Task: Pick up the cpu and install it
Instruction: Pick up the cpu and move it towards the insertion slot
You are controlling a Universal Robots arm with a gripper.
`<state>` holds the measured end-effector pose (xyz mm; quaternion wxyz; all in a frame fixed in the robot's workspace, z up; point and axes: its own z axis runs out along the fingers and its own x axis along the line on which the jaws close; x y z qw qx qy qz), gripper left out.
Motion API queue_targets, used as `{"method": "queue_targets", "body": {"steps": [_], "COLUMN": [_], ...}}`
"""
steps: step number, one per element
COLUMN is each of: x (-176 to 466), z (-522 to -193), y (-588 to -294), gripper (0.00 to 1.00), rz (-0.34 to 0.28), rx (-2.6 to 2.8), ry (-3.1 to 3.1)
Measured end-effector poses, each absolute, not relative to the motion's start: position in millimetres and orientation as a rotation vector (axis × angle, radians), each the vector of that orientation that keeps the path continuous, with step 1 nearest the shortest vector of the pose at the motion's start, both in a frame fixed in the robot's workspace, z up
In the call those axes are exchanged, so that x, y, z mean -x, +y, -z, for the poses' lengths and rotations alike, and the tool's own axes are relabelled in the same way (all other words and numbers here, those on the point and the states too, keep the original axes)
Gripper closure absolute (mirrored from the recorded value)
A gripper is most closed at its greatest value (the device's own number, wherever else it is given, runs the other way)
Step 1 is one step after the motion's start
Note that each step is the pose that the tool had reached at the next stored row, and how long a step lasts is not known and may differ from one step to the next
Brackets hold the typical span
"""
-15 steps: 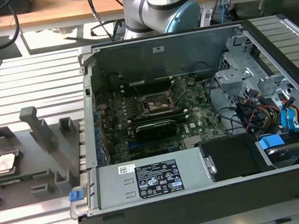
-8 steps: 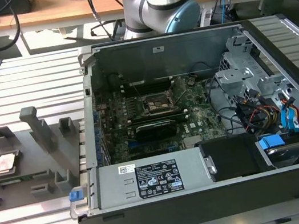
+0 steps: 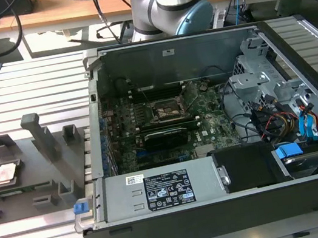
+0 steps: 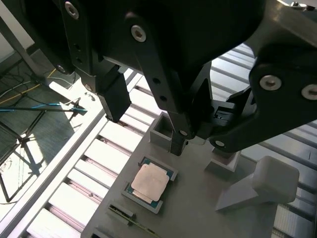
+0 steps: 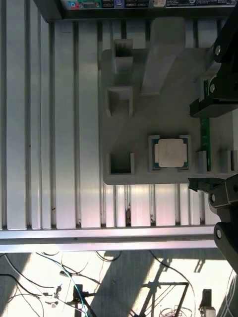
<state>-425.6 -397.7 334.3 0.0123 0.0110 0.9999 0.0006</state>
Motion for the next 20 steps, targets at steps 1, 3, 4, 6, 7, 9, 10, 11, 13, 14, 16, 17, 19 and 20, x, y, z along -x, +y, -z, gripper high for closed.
{"method": "queue_targets", "body": {"steps": [1,3,4,6,7,9,10,11,13,14,16,17,19,20], "x": [425.6,425.6,425.6,425.7,425.6,425.6,425.6,425.6,425.6,425.6,425.6,425.6,425.6,425.6], "z": [-333.9,-332.6,-332.1,-331.4,-331.1,-329.8,-329.5,-328.7,-327.9,-327.3,-326.4,-325.9,-325.1,-324.6], "y": [-397.7,-397.7,-397.7,-397.7,-397.7,-397.7,-397.7,-397.7,-397.7,-397.7,-397.7,-397.7,-397.7,-397.7], "gripper": [0.40,0.40,0.40,0.40,0.40,0.40,0.40,0.40,0.40,0.40,0.40,0.40,0.40,0.40], "rz": [-0.002,-0.002,-0.002,-0.002,-0.002,-0.002,-0.002,-0.002,-0.002,-0.002,-0.002,-0.002,-0.002,-0.002], "rx": [-0.034,-0.034,-0.034,-0.034,-0.034,-0.034,-0.034,-0.034,-0.035,-0.034,-0.034,-0.034,-0.034,-0.034], "ry": [3.117,3.117,3.117,3.117,3.117,3.117,3.117,3.117,3.117,3.117,3.117,3.117,3.117,3.117]}}
